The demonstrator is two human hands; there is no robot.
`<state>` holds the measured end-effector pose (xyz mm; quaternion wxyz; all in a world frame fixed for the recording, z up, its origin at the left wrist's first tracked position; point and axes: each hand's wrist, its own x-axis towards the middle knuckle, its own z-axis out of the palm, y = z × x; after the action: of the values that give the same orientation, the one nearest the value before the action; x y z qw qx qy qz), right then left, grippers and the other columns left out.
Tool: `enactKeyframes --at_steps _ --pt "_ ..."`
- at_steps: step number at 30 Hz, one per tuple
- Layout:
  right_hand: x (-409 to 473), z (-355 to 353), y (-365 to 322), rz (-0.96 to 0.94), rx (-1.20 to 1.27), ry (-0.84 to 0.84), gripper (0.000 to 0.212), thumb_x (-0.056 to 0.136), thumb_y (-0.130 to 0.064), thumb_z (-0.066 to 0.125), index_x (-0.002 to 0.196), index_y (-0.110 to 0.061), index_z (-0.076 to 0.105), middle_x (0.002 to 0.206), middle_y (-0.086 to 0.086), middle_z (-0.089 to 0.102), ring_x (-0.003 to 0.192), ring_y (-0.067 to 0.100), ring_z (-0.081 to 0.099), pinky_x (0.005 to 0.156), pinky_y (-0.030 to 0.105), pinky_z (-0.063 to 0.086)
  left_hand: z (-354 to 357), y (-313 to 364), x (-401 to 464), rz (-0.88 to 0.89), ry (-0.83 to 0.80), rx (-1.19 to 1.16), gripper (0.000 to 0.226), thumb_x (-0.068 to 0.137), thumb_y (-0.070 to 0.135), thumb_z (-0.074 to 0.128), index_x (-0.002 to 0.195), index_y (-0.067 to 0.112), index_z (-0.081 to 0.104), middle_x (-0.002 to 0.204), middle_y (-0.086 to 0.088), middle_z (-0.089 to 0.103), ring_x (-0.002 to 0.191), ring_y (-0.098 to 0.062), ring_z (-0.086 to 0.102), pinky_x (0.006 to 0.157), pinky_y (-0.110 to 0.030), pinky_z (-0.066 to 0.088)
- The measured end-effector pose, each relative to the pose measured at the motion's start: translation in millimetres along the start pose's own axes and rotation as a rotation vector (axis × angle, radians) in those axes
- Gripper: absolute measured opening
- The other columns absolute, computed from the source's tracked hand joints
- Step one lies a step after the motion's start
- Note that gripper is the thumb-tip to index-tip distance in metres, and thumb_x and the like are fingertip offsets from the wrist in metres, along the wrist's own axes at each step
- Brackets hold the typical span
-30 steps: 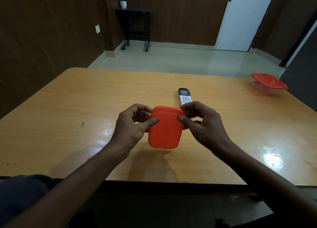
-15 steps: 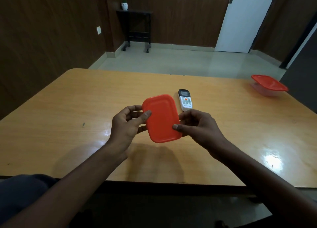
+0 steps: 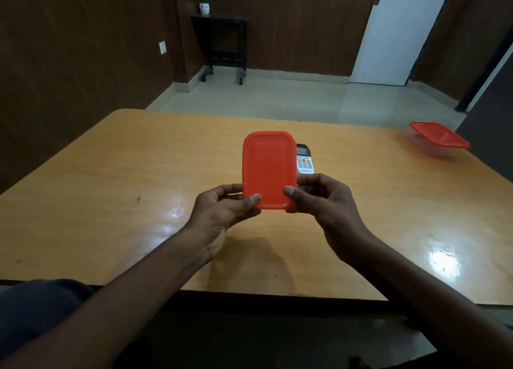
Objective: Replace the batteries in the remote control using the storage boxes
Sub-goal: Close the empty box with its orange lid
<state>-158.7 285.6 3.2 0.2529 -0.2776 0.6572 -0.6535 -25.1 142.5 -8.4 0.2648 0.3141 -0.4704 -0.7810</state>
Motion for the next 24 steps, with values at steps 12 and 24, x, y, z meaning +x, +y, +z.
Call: enactKeyframes --at_steps 12,24 --pt "-5.3 5.6 2.2 0.015 -0.080 -0.209 0.075 0.065 -0.025 0.087 0.134 -0.008 0.060 0.109 0.010 0.077 0.095 0.026 0.077 0.082 0.046 0.063 -7.9 6.6 3.4 0.040 -0.115 0.104 0.066 0.068 0.039 0.081 0.128 0.016 0.063 0.118 -0.009 0.074 0.103 -0.031 0.073 0.085 -0.051 0.061" --pt "-15.3 23.9 3.0 -0.092 -0.378 -0.107 0.043 0.102 -0.050 0.039 0.101 -0.017 0.067 0.070 0.007 0.072 0.050 0.014 0.067 0.049 0.028 0.056 -3.1 9.4 -5.7 0.177 -0.005 0.176 0.055 0.069 0.043 0.079 0.116 0.017 0.069 0.116 -0.007 0.071 0.104 -0.030 0.070 0.067 -0.040 0.062"
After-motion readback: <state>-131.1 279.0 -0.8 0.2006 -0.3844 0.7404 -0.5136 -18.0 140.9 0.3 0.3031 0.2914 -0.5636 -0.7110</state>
